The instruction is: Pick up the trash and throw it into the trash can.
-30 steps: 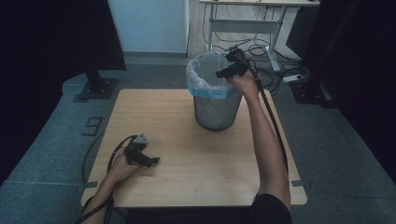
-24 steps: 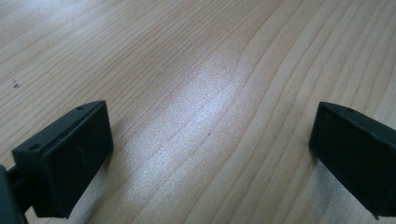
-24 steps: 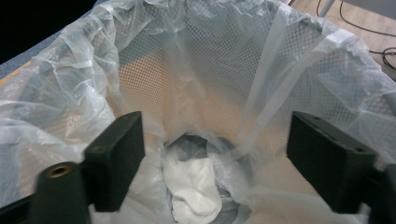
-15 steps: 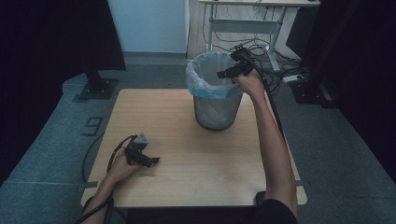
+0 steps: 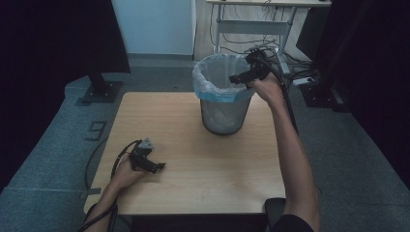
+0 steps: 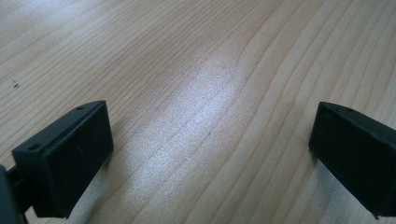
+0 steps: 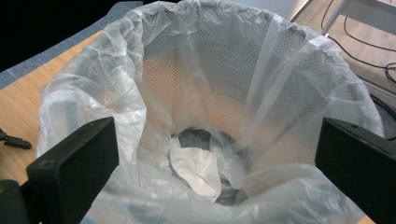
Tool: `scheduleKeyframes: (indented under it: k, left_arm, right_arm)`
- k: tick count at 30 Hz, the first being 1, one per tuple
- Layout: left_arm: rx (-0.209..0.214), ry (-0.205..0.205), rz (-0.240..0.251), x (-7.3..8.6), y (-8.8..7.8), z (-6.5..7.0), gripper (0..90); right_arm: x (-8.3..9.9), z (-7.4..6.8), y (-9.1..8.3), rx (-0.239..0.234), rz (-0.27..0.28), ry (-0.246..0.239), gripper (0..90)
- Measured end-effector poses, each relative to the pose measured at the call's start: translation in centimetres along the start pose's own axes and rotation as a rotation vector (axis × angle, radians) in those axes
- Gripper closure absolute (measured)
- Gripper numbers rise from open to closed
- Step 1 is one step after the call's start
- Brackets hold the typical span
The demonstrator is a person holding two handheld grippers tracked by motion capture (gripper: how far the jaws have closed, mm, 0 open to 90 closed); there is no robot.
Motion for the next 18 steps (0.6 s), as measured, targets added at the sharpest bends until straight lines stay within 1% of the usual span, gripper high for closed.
scheduleKeyframes:
  k: [3, 5, 12, 15, 17, 18]
  left_arm:
    - [0.000, 0.001, 0.000, 0.0, 0.0, 0.0, 0.0]
    - [0.000, 0.000, 0.000, 0.0, 0.0, 0.0, 0.0]
    - [0.000, 0.000, 0.000, 0.0, 0.0, 0.0, 0.0]
    - [0.000, 0.000, 0.000, 0.0, 0.0, 0.0, 0.0]
    - [0.000, 0.000, 0.000, 0.0, 0.0, 0.0, 0.0]
    - [0.000, 0.000, 0.000, 0.0, 0.0, 0.0, 0.0]
  right_arm:
    - [0.4, 0.1, -0.7, -0.003, 0.004, -0.001, 0.0]
    - [0.5, 0.1, -0.9, -0.004, 0.009, 0.000, 0.0]
    - [1.6, 0.0, -2.6, -0.002, 0.023, -0.016, 0.0]
    - [2.0, 0.0, -2.9, -0.003, 0.025, -0.017, 0.0]
    - [2.7, -0.1, -3.3, -0.004, 0.021, -0.020, 0.0]
    - [2.7, -0.1, -3.3, -0.004, 0.021, -0.020, 0.0]
Point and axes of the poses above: each handheld gripper's, and its own axes: y roughly forward along the jaws, x roughly out of its underside, z roughly to its right, the point moved 4 cm from there along y, roughly forward along the jaws, and after that the axes turned 3 degrees about -y, right-handed, at the moved point
